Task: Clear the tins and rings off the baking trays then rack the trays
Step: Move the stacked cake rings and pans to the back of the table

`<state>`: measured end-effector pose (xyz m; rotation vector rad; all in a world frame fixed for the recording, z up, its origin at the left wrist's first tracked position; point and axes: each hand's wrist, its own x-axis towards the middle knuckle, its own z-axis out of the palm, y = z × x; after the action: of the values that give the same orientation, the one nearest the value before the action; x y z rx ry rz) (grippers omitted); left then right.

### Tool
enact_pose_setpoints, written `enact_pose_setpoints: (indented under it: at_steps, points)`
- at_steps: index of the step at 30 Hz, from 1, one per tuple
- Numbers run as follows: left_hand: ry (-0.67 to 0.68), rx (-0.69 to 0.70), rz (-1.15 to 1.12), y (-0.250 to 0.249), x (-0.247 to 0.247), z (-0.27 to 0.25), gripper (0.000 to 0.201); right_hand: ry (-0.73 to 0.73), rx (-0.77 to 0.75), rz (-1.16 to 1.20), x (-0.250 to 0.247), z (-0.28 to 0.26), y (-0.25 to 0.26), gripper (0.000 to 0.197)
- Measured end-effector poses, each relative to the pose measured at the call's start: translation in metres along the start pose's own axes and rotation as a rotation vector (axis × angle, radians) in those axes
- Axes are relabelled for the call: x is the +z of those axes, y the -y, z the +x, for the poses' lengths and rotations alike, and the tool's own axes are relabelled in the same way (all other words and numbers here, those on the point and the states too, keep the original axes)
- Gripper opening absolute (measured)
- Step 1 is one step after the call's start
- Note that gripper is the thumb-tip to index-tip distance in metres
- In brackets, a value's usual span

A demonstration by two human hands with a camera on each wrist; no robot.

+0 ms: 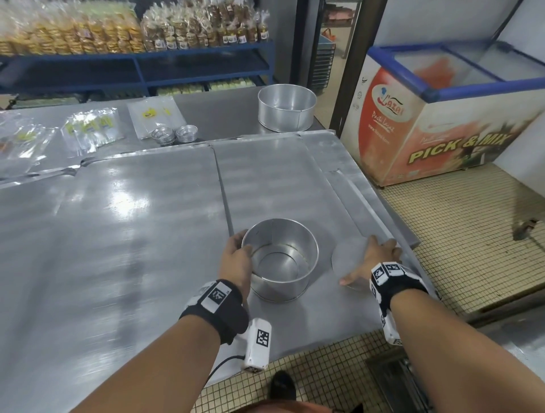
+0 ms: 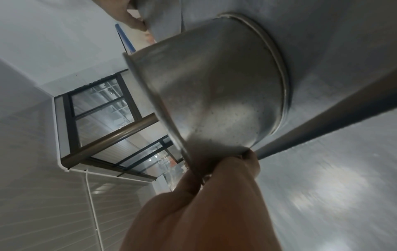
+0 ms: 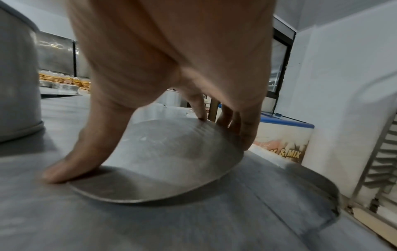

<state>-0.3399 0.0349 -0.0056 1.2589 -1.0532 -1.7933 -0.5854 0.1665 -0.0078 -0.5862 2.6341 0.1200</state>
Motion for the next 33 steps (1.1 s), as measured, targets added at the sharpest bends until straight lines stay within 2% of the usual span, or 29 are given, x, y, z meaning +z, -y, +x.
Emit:
enact_pose_setpoints:
  at_steps: [2, 4, 9, 13, 16, 19, 25, 33]
  points:
    - [0.013, -0.016, -0.05, 0.0, 0.0, -0.001, 0.041, -0.041, -0.039, -0.038, -0.003, 0.0, 0.002, 0.139]
    - [0.021, -0.05, -0.106, -0.001, -0.001, -0.002, 0.043, -0.085, -0.068, -0.006, -0.009, 0.001, 0.004, 0.122]
    - [0.022, -0.095, -0.16, -0.002, -0.002, -0.003, 0.046, -0.23, -0.237, 0.276, -0.04, -0.002, 0.002, 0.049]
    - [0.022, -0.112, -0.179, -0.002, -0.001, -0.003, 0.048, -0.431, -0.277, 0.497, -0.069, -0.022, 0.01, 0.04]
    - [0.019, -0.121, -0.199, -0.002, 0.0, -0.004, 0.048, -0.534, -0.335, 0.782, -0.089, -0.044, 0.024, 0.033]
    - [0.015, -0.126, -0.206, -0.002, 0.0, -0.003, 0.048, -0.43, -0.425, 0.932, -0.095, -0.062, 0.043, 0.032]
    - [0.032, -0.118, -0.183, -0.001, -0.002, -0.003, 0.047, -0.169, -0.462, 0.732, -0.057, -0.077, 0.084, 0.028]
    - [0.046, -0.079, -0.12, -0.001, -0.002, -0.003, 0.042, -0.086, -0.508, 0.581, -0.011, -0.079, 0.109, 0.021]
